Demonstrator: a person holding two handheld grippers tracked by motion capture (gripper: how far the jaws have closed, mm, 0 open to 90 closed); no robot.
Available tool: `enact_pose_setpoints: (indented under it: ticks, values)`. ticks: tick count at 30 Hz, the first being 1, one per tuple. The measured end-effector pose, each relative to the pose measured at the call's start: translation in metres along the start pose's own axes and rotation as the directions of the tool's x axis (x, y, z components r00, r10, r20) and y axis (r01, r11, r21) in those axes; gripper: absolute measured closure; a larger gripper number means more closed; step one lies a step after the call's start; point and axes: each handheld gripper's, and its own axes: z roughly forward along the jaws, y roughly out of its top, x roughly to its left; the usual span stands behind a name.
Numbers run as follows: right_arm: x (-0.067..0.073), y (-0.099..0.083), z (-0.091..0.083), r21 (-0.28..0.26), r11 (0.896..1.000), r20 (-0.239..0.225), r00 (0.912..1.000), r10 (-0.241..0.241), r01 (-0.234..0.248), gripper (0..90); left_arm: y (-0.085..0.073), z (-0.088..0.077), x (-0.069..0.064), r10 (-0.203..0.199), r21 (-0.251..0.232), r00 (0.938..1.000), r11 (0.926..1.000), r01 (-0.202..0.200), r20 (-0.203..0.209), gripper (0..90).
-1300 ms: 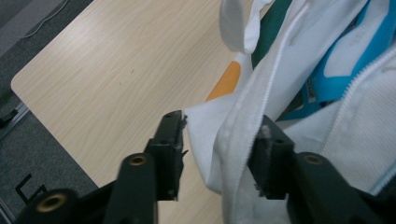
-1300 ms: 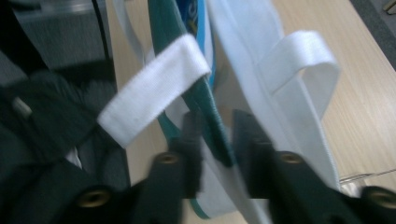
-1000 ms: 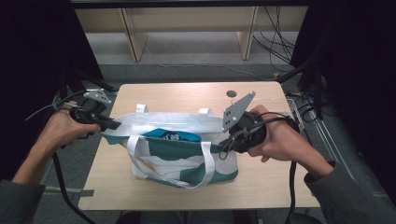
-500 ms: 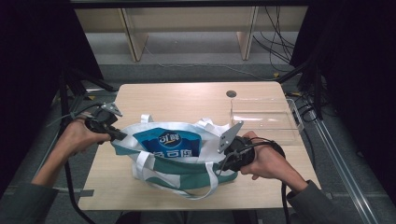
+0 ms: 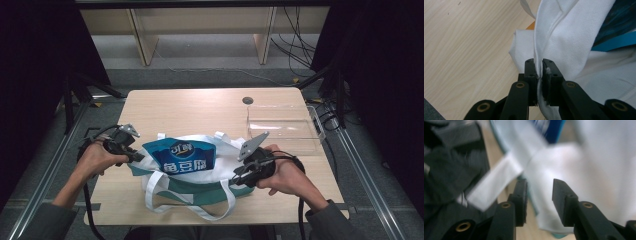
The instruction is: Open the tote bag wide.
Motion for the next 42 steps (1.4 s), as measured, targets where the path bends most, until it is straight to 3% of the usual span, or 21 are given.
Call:
enact_pose_setpoints:
  ticks: [3, 4, 7, 8, 10, 11, 12, 15, 18, 19, 20, 21, 22, 23, 24, 25, 29, 32, 35, 36, 42]
  values:
    - [-0.002, 0.006, -0.018, -0.054, 0.998, 0.056, 0.9983, 0.016, -0.013, 62.9, 0.001, -0.001, 0.0, 0.004, -0.003, 1.0, 1.0, -0.004, -0.001, 76.9]
    - [-0.007, 0.011, -0.031, -0.086, 0.996, 0.11, 0.9933, 0.037, -0.027, 61.3, 0.001, -0.001, -0.002, -0.006, -0.014, 1.0, 0.9999, 0.006, 0.003, 73.8]
    - [-0.013, 0.013, -0.033, -0.087, 0.995, 0.164, 0.9842, 0.066, -0.053, 58.7, 0.0, -0.004, -0.003, -0.018, -0.031, 0.9998, 0.9994, 0.018, -0.013, 64.6]
    - [-0.016, 0.014, -0.031, -0.068, 0.996, 0.183, 0.9802, 0.076, -0.064, 58.8, -0.002, -0.007, -0.001, -0.015, -0.039, 0.9998, 0.9991, 0.015, -0.014, 64.6]
    - [-0.029, 0.012, -0.018, -0.018, 0.997, 0.211, 0.974, 0.081, -0.079, 60.8, -0.009, -0.02, 0.0, -0.07, -0.1, 0.9973, 0.9928, 0.067, -0.025, 55.6]
    - [-0.029, 0.012, -0.018, -0.018, 0.997, 0.211, 0.974, 0.081, -0.079, 60.8, -0.009, -0.02, 0.0, -0.07, -0.1, 0.9973, 0.9928, 0.067, -0.025, 53.6]
    - [-0.038, 0.011, -0.007, -0.037, 0.997, 0.196, 0.9777, 0.075, -0.069, 63.6, -0.017, -0.027, 0.0, -0.104, -0.122, 0.9946, 0.9872, 0.103, -0.002, 51.5]
    - [-0.045, 0.01, 0.001, -0.056, 0.994, 0.196, 0.9755, 0.1, -0.09, 68.0, -0.027, -0.029, 0.001, -0.107, -0.108, 0.9933, 0.9879, 0.111, 0.043, 48.7]
    - [-0.053, 0.011, 0.01, -0.071, 0.996, 0.202, 0.977, 0.069, -0.056, 86.7, -0.041, -0.021, 0.003, -0.17, -0.137, 0.9794, 0.9732, 0.184, 0.109, 55.1]
    - [-0.057, 0.011, 0.014, -0.068, 0.994, 0.218, 0.9715, 0.095, -0.082, 88.3, -0.044, -0.017, 0.002, -0.177, -0.137, 0.9758, 0.9714, 0.194, 0.129, 67.4]
    - [-0.059, 0.011, 0.016, -0.067, 0.993, 0.221, 0.9696, 0.105, -0.093, 88.5, -0.047, -0.005, -0.002, -0.143, -0.129, 0.9799, 0.9784, 0.161, 0.139, 74.0]
    - [-0.059, 0.011, 0.016, -0.067, 0.993, 0.221, 0.9696, 0.105, -0.093, 88.5, -0.047, -0.005, -0.002, -0.143, -0.129, 0.9799, 0.9784, 0.161, 0.139, 78.9]
    - [-0.06, 0.011, 0.018, -0.055, 0.992, 0.222, 0.9669, 0.126, -0.117, 88.6, -0.047, -0.002, -0.004, -0.098, -0.083, 0.9887, 0.9907, 0.108, 0.113, 78.9]
    - [-0.063, 0.01, 0.022, -0.056, 0.994, 0.234, 0.9665, 0.105, -0.094, 88.6, -0.047, 0.004, -0.007, -0.083, -0.068, 0.9906, 0.9936, 0.09, 0.109, 82.8]
    - [-0.064, 0.009, 0.025, -0.042, 0.992, 0.229, 0.9657, 0.123, -0.116, 88.6, -0.048, 0.011, -0.009, -0.077, -0.059, 0.9912, 0.9947, 0.084, 0.108, 83.9]
    - [-0.069, 0.005, 0.035, -0.036, 0.991, 0.246, 0.9595, 0.137, -0.132, 88.7, -0.049, 0.017, -0.009, -0.077, -0.052, 0.9913, 0.9952, 0.083, 0.107, 84.4]
    - [-0.07, -0.005, 0.057, -0.005, 0.982, 0.228, 0.9564, 0.182, -0.186, 88.7, -0.057, 0.041, -0.002, -0.087, -0.033, 0.9886, 0.9953, 0.091, 0.123, 84.6]
    - [-0.07, -0.023, 0.083, 0.046, 0.979, 0.204, 0.9614, 0.184, -0.197, 88.7, -0.066, 0.062, -0.001, -0.125, -0.016, 0.9834, 0.9917, 0.128, 0.132, 84.8]
    - [-0.07, -0.034, 0.096, 0.057, 0.972, 0.188, 0.9583, 0.215, -0.229, 88.7, -0.066, 0.066, 0.0, -0.13, -0.013, 0.9829, 0.9911, 0.132, 0.131, 84.9]
    - [-0.071, -0.036, 0.099, 0.074, 0.97, 0.184, 0.9593, 0.214, -0.231, 88.7, -0.065, 0.07, 0.0, -0.112, -0.01, 0.9871, 0.9934, 0.114, 0.114, 84.8]
    - [-0.072, -0.038, 0.115, 0.107, 0.967, 0.199, 0.958, 0.206, -0.23, 88.8, -0.063, 0.077, -0.001, -0.121, -0.005, 0.9873, 0.9925, 0.122, 0.103, 84.9]
